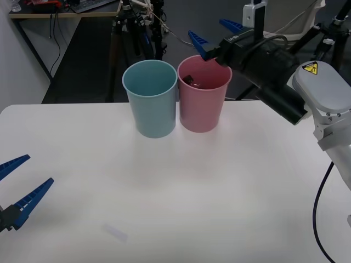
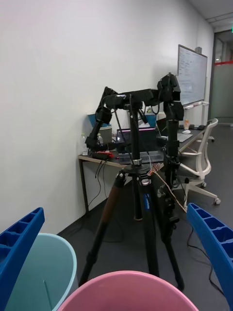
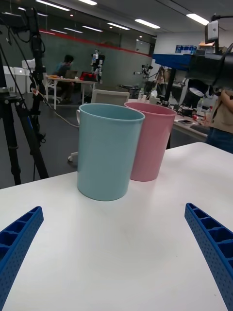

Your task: Grasp the object on the table and drop it into the matching bin: aluminum can to the light blue bin, PET bottle to the pink bin.

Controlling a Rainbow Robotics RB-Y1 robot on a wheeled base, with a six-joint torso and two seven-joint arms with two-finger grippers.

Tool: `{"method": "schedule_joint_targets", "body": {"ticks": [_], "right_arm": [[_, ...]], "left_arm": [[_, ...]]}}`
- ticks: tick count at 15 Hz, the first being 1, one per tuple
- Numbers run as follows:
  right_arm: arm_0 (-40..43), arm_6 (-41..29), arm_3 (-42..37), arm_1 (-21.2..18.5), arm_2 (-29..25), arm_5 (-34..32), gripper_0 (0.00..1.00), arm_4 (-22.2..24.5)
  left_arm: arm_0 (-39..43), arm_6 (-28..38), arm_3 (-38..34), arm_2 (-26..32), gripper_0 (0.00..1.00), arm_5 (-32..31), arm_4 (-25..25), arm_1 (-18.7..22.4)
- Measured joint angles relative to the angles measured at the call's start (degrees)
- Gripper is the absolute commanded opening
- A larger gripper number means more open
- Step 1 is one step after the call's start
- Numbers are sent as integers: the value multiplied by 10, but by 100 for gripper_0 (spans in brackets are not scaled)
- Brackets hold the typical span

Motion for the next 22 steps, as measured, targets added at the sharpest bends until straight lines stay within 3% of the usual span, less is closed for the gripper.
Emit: {"method": "schedule_joint_targets", "body": {"ticks": [5,11,14,17,22], "right_arm": [[40,-2,-47,-42,-9,-36,100,-24],[135,23,-157,-149,-9,-63,100,-156],[185,101,-196,-192,-9,-77,100,-234],[246,160,-231,-207,-32,-100,100,-264],[370,177,-285,-197,-87,-148,100,-264]], "left_arm": [[0,0,0,0,100,0,0,0],[0,0,0,0,100,0,0,0],[0,0,0,0,100,0,0,0],[0,0,0,0,100,0,0,0],[0,0,0,0,100,0,0,0]]}}
